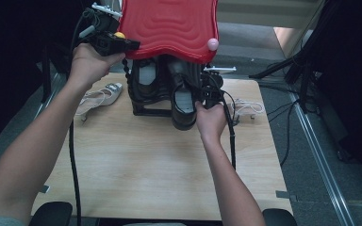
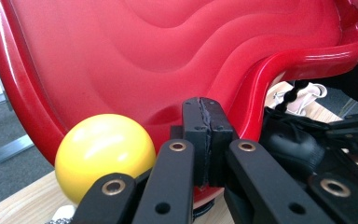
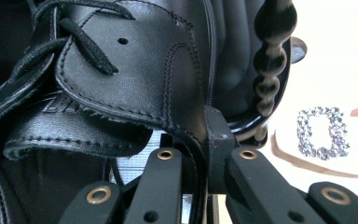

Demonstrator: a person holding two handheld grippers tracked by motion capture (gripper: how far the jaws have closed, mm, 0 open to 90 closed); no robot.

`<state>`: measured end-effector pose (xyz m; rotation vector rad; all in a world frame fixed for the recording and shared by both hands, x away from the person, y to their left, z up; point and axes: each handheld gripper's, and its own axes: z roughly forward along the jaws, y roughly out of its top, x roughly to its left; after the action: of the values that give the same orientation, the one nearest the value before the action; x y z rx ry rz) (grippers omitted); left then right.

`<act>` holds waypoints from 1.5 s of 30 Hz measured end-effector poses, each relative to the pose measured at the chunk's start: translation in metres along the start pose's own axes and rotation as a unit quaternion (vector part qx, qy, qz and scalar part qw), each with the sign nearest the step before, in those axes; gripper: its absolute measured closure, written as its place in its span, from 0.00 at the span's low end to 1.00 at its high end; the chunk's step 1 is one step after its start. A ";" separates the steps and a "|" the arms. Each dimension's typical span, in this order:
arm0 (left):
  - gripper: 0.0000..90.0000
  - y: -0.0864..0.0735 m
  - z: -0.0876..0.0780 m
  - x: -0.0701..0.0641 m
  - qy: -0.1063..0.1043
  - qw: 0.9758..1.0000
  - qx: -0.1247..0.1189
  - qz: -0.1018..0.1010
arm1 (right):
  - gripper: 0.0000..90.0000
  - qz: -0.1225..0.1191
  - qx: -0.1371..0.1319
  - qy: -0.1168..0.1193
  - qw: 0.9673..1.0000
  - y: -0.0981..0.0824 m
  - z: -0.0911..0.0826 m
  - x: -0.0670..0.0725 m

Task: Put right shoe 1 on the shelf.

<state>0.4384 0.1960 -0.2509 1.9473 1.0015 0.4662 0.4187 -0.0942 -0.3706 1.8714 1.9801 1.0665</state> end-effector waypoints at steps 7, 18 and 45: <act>1.00 0.000 0.000 -0.001 0.001 1.000 -0.001 -0.001 | 0.97 0.015 -0.023 -0.031 0.999 0.003 0.011 0.003; 1.00 0.000 0.000 -0.001 0.002 1.000 -0.001 0.000 | 0.96 0.033 -0.056 -0.071 0.995 0.004 0.021 0.006; 1.00 0.000 0.000 -0.001 0.005 1.000 0.000 0.003 | 0.69 -0.002 -0.055 -0.066 0.996 0.003 0.016 0.006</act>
<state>0.4376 0.1953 -0.2510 1.9509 1.0025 0.4781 0.4298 -0.0831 -0.3776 1.8304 1.8144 1.0014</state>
